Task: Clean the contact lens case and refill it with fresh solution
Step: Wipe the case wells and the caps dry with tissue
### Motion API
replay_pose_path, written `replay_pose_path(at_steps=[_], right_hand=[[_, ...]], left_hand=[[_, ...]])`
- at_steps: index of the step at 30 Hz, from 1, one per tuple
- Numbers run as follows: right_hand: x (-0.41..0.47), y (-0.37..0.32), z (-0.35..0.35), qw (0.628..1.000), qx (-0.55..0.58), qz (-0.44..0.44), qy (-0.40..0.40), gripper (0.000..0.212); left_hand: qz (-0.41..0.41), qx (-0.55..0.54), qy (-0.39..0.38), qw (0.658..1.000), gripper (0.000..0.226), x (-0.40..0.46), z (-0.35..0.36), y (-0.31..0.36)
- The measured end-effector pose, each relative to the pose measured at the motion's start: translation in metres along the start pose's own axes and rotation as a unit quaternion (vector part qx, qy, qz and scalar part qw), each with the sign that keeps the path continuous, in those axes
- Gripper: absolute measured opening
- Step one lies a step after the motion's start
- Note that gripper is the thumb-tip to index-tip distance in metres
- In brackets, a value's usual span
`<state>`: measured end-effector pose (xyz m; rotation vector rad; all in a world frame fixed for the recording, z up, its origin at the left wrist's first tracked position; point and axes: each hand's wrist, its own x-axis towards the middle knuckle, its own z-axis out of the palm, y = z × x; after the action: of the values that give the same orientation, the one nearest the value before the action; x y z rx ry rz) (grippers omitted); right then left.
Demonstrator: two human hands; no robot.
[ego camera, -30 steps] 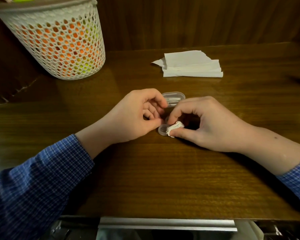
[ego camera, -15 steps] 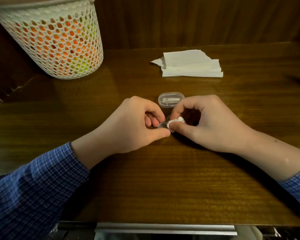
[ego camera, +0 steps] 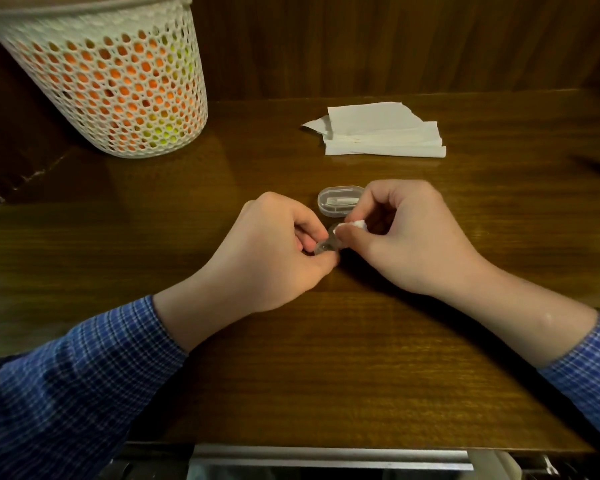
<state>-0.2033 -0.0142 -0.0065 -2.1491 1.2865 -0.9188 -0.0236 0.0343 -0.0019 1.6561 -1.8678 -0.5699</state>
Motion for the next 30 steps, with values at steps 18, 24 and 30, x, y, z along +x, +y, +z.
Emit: replay_pose_path(at_steps=[18,24,30], right_hand=[[0.001,0.0,-0.003,0.999,0.002,0.014,0.052,0.02],[0.004,-0.002,0.002,0.998,-0.037,-0.025,0.047,0.021],[0.005,-0.004,0.004,0.998,-0.025,-0.042,0.041,0.02]], left_hand=[[-0.018,0.028,0.061,0.998,0.017,0.001,0.01,0.001],[-0.007,-0.011,0.073,0.997,0.013,-0.001,0.009,-0.001],[-0.009,-0.011,0.082,0.997,0.012,-0.001,0.011,-0.002]])
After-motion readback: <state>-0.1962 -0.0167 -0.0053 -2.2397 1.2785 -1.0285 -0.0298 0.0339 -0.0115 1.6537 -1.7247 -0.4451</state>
